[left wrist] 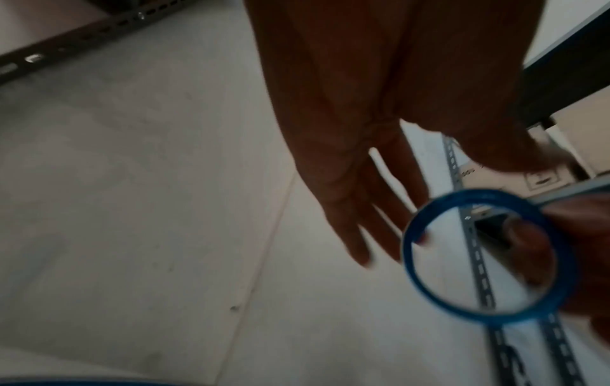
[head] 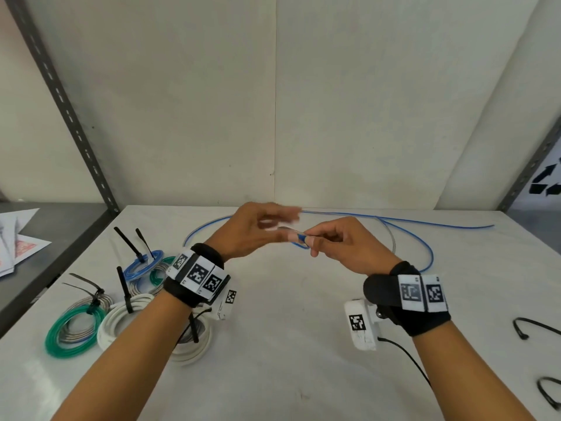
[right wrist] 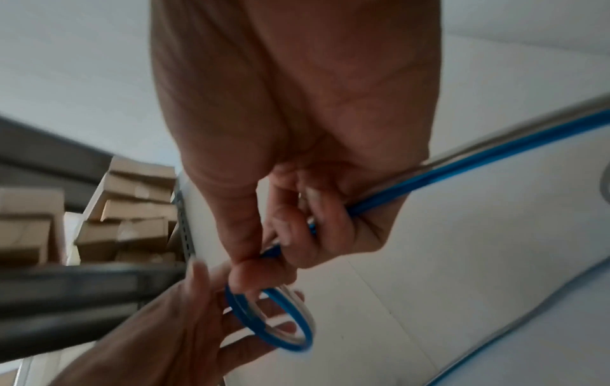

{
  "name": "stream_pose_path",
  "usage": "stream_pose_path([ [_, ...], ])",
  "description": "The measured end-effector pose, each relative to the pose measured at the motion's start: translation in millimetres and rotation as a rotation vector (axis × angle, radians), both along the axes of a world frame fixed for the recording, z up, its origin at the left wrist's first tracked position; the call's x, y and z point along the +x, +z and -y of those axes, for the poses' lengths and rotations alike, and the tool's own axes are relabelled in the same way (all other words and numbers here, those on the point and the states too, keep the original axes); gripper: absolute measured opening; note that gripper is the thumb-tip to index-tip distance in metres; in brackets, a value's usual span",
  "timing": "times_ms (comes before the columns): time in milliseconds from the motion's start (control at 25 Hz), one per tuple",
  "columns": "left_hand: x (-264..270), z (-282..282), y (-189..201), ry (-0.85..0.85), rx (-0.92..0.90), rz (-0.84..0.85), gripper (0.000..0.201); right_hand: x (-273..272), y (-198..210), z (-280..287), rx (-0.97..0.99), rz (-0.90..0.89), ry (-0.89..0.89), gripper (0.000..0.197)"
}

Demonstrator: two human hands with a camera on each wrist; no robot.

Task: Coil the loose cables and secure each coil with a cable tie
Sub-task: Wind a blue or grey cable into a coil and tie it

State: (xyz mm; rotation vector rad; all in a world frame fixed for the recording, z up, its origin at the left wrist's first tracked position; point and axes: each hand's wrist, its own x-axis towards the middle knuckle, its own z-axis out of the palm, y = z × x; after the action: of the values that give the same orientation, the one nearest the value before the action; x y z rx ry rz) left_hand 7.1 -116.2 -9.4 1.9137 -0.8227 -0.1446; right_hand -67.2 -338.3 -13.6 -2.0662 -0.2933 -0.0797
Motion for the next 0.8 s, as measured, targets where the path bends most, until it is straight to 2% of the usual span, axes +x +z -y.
stream_pose_path([
  [120, -3.7, 4.6, 8.8, -0.121, 0.127, 0.006, 0.024, -4.5, 7.0, 5.9, 0.028, -0.085, 0.004, 0.018],
  [280, -4.4, 4.2, 7.9, -0.09, 0.117, -0.078, 0.015, -5.1, 2.8, 6.5, -0.032, -0.044, -0.015, 0.018],
  [360, -4.6, 0.5, 6.6, -0.053, 0.026, -0.16, 0.014, -2.2, -0.6, 3.1, -0.08, 0.078, -0.119, 0.015],
  [520, -4.0, 0.9, 0.8, 0.076, -0.3, -0.315, 0.018, 1.1, -6.4, -9.3, -0.063, 0.36, -0.334, 0.017],
  [680, -5.2, 15.4, -6.2, 0.163, -0.545, -0.427, 0.016, 0.4, -10.2, -28.4, 0.2, 0.304, -0.403, 0.022],
  [800, -8.5, 20.8, -10.9, 0.141, -0.625, -0.46, 0.019, 3.2, -10.0, -26.6, 0.155, 0.37, -0.449, 0.02],
])
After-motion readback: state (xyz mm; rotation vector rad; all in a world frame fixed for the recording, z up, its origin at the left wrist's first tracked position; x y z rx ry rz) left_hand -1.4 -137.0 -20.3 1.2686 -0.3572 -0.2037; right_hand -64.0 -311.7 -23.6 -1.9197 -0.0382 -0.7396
